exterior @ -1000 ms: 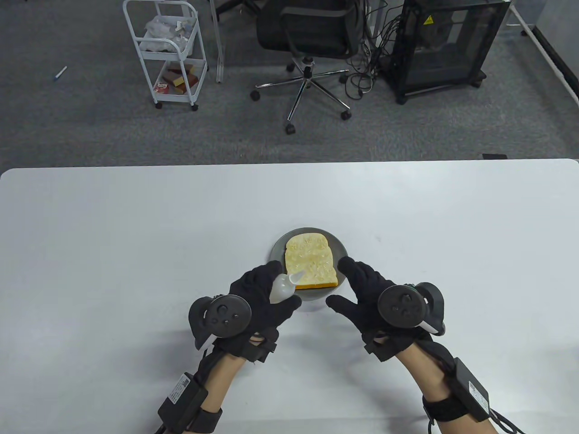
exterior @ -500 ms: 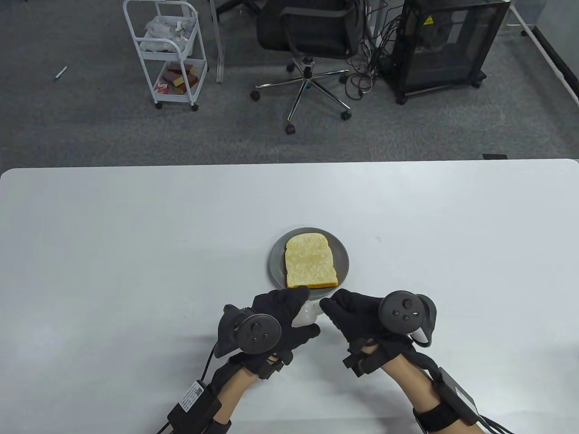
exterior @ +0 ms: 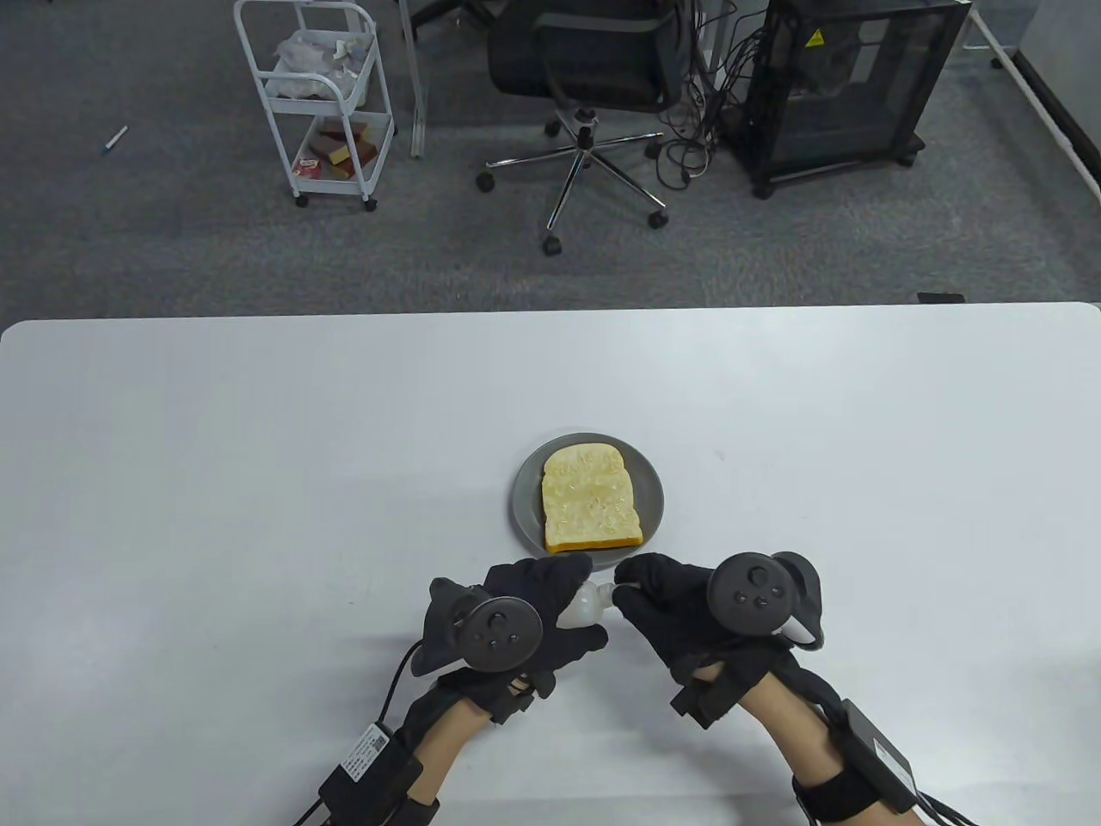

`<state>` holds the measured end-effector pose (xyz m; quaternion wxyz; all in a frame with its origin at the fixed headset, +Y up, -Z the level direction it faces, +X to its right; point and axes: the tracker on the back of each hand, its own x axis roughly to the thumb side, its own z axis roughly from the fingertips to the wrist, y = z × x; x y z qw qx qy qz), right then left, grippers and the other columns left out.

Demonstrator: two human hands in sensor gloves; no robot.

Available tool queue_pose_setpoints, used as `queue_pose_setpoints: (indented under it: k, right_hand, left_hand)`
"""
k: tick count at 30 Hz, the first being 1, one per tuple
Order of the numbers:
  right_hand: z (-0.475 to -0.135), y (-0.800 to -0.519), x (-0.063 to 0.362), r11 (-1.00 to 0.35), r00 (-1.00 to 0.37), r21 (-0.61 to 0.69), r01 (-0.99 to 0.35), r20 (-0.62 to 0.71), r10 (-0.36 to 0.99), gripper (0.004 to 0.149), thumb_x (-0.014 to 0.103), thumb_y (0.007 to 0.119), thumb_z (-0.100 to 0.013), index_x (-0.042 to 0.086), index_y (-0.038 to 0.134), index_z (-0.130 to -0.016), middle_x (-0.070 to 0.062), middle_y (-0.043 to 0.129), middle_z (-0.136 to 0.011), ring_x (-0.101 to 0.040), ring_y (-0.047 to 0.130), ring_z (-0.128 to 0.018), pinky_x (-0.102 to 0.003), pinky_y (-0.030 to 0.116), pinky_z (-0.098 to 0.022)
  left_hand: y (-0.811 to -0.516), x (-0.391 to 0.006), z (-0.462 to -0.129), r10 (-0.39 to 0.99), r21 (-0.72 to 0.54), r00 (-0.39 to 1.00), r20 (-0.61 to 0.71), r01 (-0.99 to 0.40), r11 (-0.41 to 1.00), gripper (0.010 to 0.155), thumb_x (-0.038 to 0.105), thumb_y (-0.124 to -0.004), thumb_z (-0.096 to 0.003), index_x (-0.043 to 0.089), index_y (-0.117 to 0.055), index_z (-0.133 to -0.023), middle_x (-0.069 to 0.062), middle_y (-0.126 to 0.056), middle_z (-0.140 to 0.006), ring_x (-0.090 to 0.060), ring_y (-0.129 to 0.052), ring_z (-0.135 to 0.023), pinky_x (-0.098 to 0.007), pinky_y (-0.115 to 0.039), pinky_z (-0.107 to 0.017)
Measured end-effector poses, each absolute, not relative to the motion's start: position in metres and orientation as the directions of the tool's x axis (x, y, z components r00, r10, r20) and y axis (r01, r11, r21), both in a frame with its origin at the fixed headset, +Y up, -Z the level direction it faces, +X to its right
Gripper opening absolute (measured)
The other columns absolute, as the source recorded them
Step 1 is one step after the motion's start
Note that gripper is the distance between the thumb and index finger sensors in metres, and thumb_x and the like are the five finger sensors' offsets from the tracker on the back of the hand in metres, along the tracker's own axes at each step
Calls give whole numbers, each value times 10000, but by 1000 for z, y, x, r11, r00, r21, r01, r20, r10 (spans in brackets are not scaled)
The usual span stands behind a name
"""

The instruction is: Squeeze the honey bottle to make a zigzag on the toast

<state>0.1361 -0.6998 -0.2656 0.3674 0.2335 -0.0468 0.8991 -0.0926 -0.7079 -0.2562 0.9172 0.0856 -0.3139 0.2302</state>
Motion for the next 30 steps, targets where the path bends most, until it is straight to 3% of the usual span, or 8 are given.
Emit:
queue_pose_setpoints:
  k: [1, 3, 8, 11, 15, 24, 27, 30]
  right_hand:
    - [-267, -700, 137, -711, -625, 41, -702, 442, 643, 610, 607, 666, -498, 87, 912, -702, -89, 1041, -467, -229, 1040, -181, -317, 891, -75]
    - [-269, -701, 136, -695, -603, 91, -713, 426, 674, 493, 518, 702, -509, 104, 942, -624, -49, 1053, -388, -196, 1032, -120, -304, 885, -43]
    - [-269, -701, 137, -688, -574, 138, -713, 448, 685, 466, 442, 772, -513, 68, 854, -779, -121, 1004, -588, -243, 1047, -303, -322, 905, -157]
    - [-269, -703, 141, -657, -594, 59, -752, 372, 714, 581, 587, 725, -498, 76, 902, -711, -99, 1039, -493, -235, 1055, -206, -309, 902, -84]
    - [-268, -699, 137, -675, -593, 104, -731, 394, 702, 427, 419, 791, -503, 62, 905, -707, -124, 1035, -500, -222, 1053, -205, -299, 903, -91]
    - [-278, -667, 168, -639, -619, -119, -760, 430, 657, 485, 416, 856, -439, 25, 899, -722, -116, 1048, -486, -187, 1073, -185, -272, 915, -64]
    - [-304, -666, 199, -760, -800, -271, -591, 316, 509, 483, 430, 877, -434, 25, 921, -694, -106, 1062, -447, -174, 1074, -146, -264, 913, -39]
    - [-328, -681, 220, -882, -928, -299, -364, 193, 318, 483, 433, 886, -430, 27, 929, -689, -103, 1068, -443, -174, 1078, -143, -265, 915, -37]
  left_hand:
    - [-708, -93, -256, 375, 6, 699, 609, -476, 879, 798, 575, -1077, -369, 169, -715, -953, -117, -909, -880, -325, -1051, -692, -534, -844, -562]
    - [-707, -92, -255, 346, 27, 711, 612, -457, 889, 798, 575, -1079, -369, 170, -716, -953, -116, -911, -878, -322, -1051, -687, -531, -844, -564]
    - [-708, -92, -255, 343, 15, 717, 607, -443, 897, 798, 579, -1073, -372, 173, -711, -955, -113, -907, -882, -319, -1051, -694, -527, -847, -566]
    - [-706, -91, -254, 353, 18, 711, 608, -457, 889, 798, 578, -1075, -372, 170, -713, -955, -116, -908, -880, -320, -1052, -689, -527, -847, -564]
    - [-707, -90, -253, 332, 26, 721, 608, -437, 899, 801, 583, -1077, -367, 172, -717, -952, -112, -913, -876, -313, -1056, -682, -525, -850, -561]
    - [-705, -107, -260, 434, -2, 707, 558, -522, 853, 802, 589, -1065, -376, 163, -710, -956, -120, -910, -874, -319, -1053, -679, -525, -849, -559]
    - [-708, -115, -265, 471, -18, 702, 534, -548, 836, 799, 584, -1065, -380, 160, -709, -956, -125, -908, -874, -325, -1052, -676, -528, -846, -557]
    - [-710, -120, -267, 467, -11, 713, 523, -543, 840, 799, 589, -1060, -382, 160, -707, -957, -124, -907, -874, -321, -1052, -676, -527, -846, -557]
